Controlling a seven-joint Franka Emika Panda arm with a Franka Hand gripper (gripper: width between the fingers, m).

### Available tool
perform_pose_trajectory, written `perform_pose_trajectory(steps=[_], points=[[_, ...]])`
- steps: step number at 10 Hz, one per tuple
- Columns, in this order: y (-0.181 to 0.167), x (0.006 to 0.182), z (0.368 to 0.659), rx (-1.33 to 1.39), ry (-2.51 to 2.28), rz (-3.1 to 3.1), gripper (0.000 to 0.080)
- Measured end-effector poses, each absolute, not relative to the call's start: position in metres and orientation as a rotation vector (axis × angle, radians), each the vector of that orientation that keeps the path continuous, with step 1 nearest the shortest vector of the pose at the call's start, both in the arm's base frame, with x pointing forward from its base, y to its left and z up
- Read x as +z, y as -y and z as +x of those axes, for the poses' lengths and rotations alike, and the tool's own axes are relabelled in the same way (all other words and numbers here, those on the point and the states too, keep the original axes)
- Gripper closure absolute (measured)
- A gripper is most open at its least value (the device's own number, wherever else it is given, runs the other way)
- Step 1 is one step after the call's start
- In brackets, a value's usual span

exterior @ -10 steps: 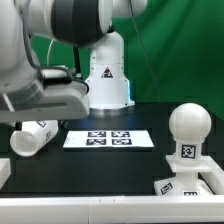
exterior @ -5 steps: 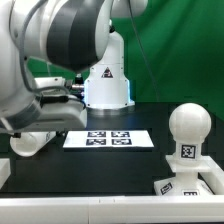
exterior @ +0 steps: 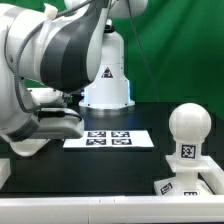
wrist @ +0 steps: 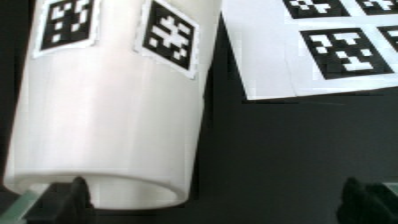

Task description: Assemble lamp

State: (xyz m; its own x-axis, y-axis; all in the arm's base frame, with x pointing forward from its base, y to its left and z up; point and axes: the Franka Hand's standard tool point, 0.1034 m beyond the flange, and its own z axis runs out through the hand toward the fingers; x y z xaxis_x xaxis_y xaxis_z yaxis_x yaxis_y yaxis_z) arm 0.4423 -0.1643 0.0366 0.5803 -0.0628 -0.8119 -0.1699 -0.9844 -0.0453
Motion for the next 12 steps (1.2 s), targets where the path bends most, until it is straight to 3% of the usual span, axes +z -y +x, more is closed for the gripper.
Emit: perform_pose_trajectory(steps=[5,8,11,12], points=[[0.164,0.025,0.432,1.409,-0.225,-2.674,0.0101],[0.161,0.024,0.411,1.577,-0.308,-2.558,0.0101],[0.163,0.021,0.412,1.569,-0.309,-2.569,0.0101],[0.163,0.02,0.412,1.569,-0.309,-2.569,0.0229]])
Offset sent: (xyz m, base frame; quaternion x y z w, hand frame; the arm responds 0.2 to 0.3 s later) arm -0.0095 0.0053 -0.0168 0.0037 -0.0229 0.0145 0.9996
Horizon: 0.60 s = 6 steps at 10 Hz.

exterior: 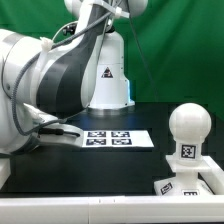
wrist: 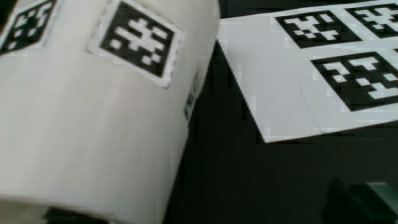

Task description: Assemble lamp

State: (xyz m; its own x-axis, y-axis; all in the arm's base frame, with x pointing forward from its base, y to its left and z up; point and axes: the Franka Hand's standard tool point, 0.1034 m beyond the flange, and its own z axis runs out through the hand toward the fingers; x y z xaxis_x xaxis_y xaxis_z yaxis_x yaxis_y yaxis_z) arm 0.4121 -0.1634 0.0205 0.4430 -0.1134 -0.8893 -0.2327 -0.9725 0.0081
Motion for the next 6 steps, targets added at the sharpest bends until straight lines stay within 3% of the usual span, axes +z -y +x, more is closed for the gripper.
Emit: perform_pose_trajectory(steps=[1,2,4,5,6], points=[[0.1635,0.0204,0.4121,1.57,-0.31,-2.569,0.0384],[0.1636,0.0204,0.412,1.57,-0.31,-2.569,0.0384],[0.1637,0.0204,0.412,1.57,-0.31,-2.569,0.07],[0.1637,0.0204,0.4119,1.57,-0.31,-2.568,0.0765],[0.1637,0.0203,0.4119,1.57,-0.31,-2.568,0.0765]])
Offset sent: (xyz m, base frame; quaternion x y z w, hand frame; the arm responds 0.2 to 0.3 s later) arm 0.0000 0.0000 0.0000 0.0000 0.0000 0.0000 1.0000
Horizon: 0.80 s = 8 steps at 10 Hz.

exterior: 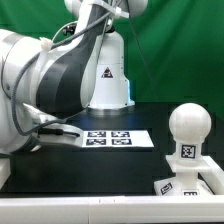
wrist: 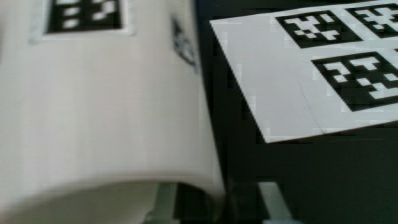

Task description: Assemble lamp

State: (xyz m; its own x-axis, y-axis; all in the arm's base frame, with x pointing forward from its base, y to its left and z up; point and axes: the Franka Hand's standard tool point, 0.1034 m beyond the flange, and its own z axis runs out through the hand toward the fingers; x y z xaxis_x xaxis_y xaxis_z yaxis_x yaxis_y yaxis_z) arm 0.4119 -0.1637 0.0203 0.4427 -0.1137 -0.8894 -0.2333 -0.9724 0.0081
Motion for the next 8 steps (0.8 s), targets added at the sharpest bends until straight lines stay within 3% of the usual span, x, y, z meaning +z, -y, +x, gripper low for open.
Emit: perform_pose_trajectory(steps=[5,8], points=[[0.164,0.026,0.419,1.544,-0.305,-2.584,0.0765],[0.152,0.075,0.454,1.404,-0.284,-2.659,0.0765]])
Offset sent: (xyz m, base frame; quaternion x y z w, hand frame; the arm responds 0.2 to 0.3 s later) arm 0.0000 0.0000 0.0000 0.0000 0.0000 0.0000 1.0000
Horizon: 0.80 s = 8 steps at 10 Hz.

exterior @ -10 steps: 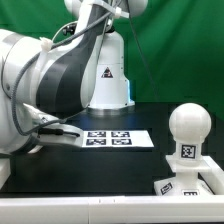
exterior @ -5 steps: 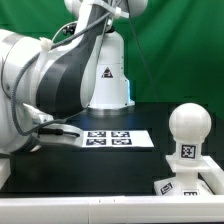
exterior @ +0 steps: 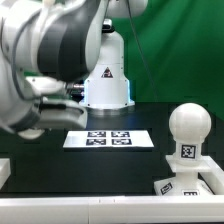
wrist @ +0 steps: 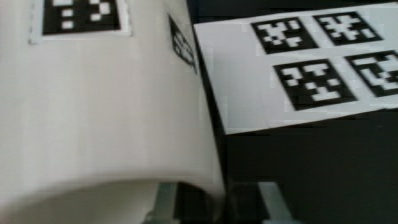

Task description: Assemble lamp

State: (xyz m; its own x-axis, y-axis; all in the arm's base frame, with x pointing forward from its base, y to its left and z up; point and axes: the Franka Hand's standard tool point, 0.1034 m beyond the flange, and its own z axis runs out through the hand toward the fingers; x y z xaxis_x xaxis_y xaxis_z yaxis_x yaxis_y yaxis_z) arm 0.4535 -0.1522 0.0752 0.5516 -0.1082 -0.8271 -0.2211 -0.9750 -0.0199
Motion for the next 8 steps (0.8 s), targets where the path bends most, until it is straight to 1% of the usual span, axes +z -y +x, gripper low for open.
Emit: perform_pose_trajectory(steps=[1,2,3,5,6,7,8], points=[[0.145,0.097,0.472,1.276,-0.255,-2.735,0.0765],[0.138,0.118,0.481,1.179,-0.241,-2.778,0.0765],[0.138,0.12,0.488,1.081,-0.233,-2.828,0.0765],[0.141,0.118,0.496,0.823,-0.227,-2.94,0.0765],[0.14,0.119,0.491,0.779,-0.23,-2.948,0.0765],[0.134,0.124,0.497,0.715,-0.275,-2.949,0.0765],[0.112,0.149,0.509,0.628,-0.317,-2.912,0.0765]])
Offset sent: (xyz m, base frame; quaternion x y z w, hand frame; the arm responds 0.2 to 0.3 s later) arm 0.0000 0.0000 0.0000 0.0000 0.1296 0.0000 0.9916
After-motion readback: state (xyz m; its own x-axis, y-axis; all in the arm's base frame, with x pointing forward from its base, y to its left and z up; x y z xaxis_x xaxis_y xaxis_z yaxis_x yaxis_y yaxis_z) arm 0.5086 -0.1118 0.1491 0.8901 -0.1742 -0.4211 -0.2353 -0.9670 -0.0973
